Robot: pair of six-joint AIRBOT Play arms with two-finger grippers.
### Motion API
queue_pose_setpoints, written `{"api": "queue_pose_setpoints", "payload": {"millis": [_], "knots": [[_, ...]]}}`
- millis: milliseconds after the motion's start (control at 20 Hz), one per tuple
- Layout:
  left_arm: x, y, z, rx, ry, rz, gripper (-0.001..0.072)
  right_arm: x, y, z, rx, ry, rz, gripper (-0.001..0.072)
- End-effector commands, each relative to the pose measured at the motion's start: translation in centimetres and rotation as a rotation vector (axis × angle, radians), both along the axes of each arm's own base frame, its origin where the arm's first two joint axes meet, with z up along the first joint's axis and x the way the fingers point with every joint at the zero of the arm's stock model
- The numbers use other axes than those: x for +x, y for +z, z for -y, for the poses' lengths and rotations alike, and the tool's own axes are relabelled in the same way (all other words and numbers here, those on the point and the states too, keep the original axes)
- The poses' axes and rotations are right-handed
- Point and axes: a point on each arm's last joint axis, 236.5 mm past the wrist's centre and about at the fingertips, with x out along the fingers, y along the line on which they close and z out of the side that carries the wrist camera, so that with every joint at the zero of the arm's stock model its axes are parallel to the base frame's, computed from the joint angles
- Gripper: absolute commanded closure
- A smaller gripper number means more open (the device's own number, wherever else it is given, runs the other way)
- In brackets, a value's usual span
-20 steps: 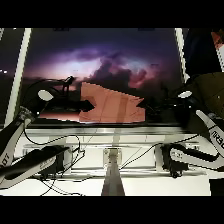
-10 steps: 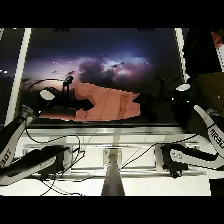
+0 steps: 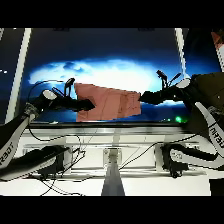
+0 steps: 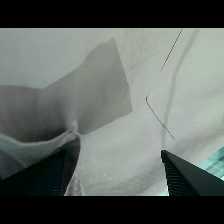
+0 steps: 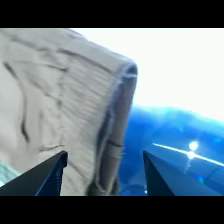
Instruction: Fold the clothes and pants, and hang the long-sleeved shirts on hangers.
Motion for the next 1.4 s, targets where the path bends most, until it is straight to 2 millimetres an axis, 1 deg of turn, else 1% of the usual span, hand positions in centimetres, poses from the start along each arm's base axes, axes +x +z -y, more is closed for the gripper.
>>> {"api": "queue_pose_setpoints", "payload": {"millis": [0,100,250,400,500,550,600,650,700,750,800,850,950,1000,1050,1100,1150,1200,1300,1350], "knots": [[-0.1,-0.2,-0.1,0.008,-0.005,-0.002,0.0013,-0.4,-1.3,0.3,-0.015,-0.026,-0.06,0.016],[-0.1,-0.2,-0.1,0.008,-0.005,-0.002,0.0014,-0.9,-1.9,-1.2,0.063,-0.055,-0.144,0.016],[-0.1,-0.2,-0.1,0.008,-0.004,-0.002,0.0013,-1.1,-1.8,-4.1,0.225,-0.083,-0.225,0.0159],[-0.1,-0.2,-0.1,0.008,-0.005,-0.002,0.0013,-0.5,-0.5,-6.5,0.309,-0.046,-0.167,0.0159],[-0.1,-0.2,-0.1,0.008,-0.005,-0.002,0.0014,-0.4,0.1,-7.6,0.338,-0.03,-0.148,0.0164],[-0.1,-0.2,-0.1,0.008,-0.004,-0.002,0.0013,-0.5,0.2,-8.1,0.346,-0.01,-0.134,0.0212],[0.1,-0.2,-0.2,0.01,-0.001,0.003,0.0013,-0.7,0.4,-8.3,0.348,0.007,-0.128,0.0363],[0.4,-0.2,-0.3,0.015,0.007,0.017,0.0013,-0.7,0.7,-8.4,0.352,0.025,-0.123,0.053],[0.9,0.0,-0.4,0.019,0.014,0.033,0.0013,-0.6,1.4,-8.6,0.367,0.051,-0.115,0.0609],[1.6,0.4,-0.5,0.018,0.01,0.056,0.0013,-0.4,2.5,-8.7,0.381,0.083,-0.097,0.0656],[2.3,1.1,-0.6,0.017,-0.004,0.086,0.0013,0.3,3.4,-8.5,0.364,0.116,-0.054,0.0681],[3.0,1.9,-0.6,0.017,-0.022,0.119,0.0013,1.2,4.3,-8.1,0.331,0.143,0.002,0.0684],[4.6,4.1,-1.2,0.026,-0.054,0.197,0.0013,3.9,6.9,-6.7,0.22,0.165,0.152,0.069],[5.4,5.1,-1.9,0.05,-0.066,0.237,0.0013,5.5,8.5,-5.6,0.155,0.147,0.223,0.0691],[6.2,6.4,-2.8,0.079,-0.076,0.281,0.0013,7.1,10.5,-4.1,0.075,0.12,0.3,0.0691],[6.9,7.6,-3.8,0.108,-0.081,0.325,0.0013,8.5,12.5,-2.4,-0.005,0.084,0.369,0.0691],[7.4,8.9,-4.6,0.132,-0.079,0.364,0.0013,9.9,14.9,-0.2,-0.087,0.024,0.439,0.0691],[7.9,10.3,-5.6,0.153,-0.065,0.408,0.0013,10.7,17.5,2.2,-0.155,-0.04,0.494,0.0691],[8.4,12.9,-7.2,0.166,-0.017,0.48,0.0013,11.2,22.6,7.2,-0.273,-0.17,0.587,0.0691],[8.5,14.0,-7.9,0.173,0.007,0.511,0.0013,10.9,24.9,9.9,-0.329,-0.245,0.622,0.0691]]}}
